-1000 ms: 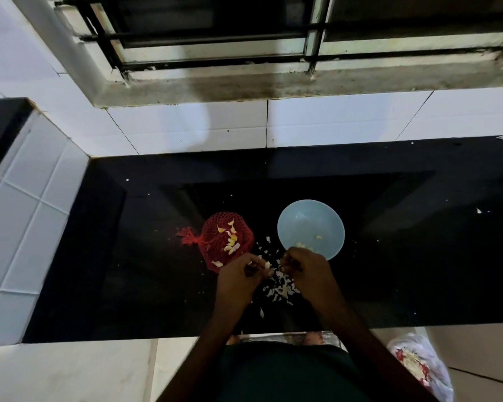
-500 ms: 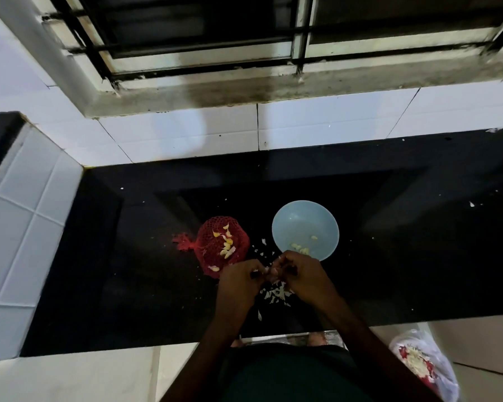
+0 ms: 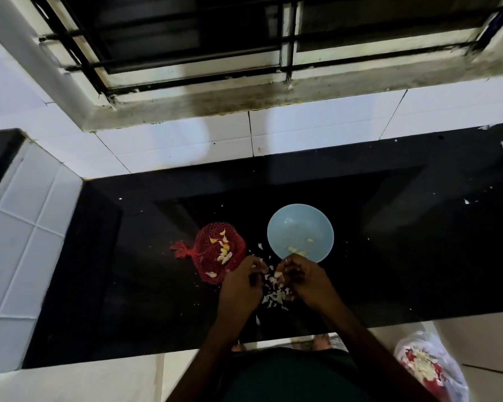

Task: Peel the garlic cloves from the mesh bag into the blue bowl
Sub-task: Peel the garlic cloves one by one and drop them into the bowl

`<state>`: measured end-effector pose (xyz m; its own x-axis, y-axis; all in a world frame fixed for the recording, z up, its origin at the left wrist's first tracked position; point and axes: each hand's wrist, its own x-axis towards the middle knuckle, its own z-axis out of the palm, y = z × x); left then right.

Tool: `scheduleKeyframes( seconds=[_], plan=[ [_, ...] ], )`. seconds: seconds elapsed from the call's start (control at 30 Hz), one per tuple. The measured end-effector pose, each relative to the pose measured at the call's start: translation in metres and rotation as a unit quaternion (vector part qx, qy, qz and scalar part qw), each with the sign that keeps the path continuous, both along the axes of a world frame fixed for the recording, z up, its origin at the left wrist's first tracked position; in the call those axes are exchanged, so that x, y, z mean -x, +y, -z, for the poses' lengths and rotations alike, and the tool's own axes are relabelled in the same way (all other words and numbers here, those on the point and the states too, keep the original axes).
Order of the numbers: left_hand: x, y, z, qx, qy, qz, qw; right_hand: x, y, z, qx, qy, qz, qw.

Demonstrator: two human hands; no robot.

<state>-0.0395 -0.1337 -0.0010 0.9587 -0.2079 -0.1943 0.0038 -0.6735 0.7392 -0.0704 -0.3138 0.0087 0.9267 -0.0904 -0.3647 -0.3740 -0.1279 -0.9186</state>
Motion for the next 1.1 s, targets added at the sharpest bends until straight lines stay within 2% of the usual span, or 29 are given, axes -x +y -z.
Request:
scheduleKeyframes(
  seconds=[0.13,0.27,0.47,0.67,0.83,1.1],
  plan=[
    [0.000,-0.004,-0.003,-0.026,0.028,0.001,0.999,-0.001,-0.003,0.001,0.016,-0.008,0.005,1.000],
    [-0.003,-0.003,-0.003,-0.060,-0.003,0.005,0.998,-0.006,-0.015,0.001,0.030,-0.018,0.048,0.998],
    [-0.004,-0.006,0.001,-0.046,0.014,-0.011,0.999,-0.043,-0.046,-0.009,0.049,-0.017,0.119,0.992],
    [-0.011,-0.012,0.008,-0.059,-0.012,0.018,0.998,-0.056,-0.054,-0.007,0.102,-0.021,0.079,0.991],
    [-0.007,-0.006,0.014,-0.045,0.020,-0.016,0.999,-0.036,-0.059,-0.012,0.112,-0.013,0.094,0.989],
    [-0.006,0.000,0.037,-0.002,0.050,0.008,0.999,-0.004,-0.004,0.020,0.208,-0.057,-0.013,0.976]
  ],
)
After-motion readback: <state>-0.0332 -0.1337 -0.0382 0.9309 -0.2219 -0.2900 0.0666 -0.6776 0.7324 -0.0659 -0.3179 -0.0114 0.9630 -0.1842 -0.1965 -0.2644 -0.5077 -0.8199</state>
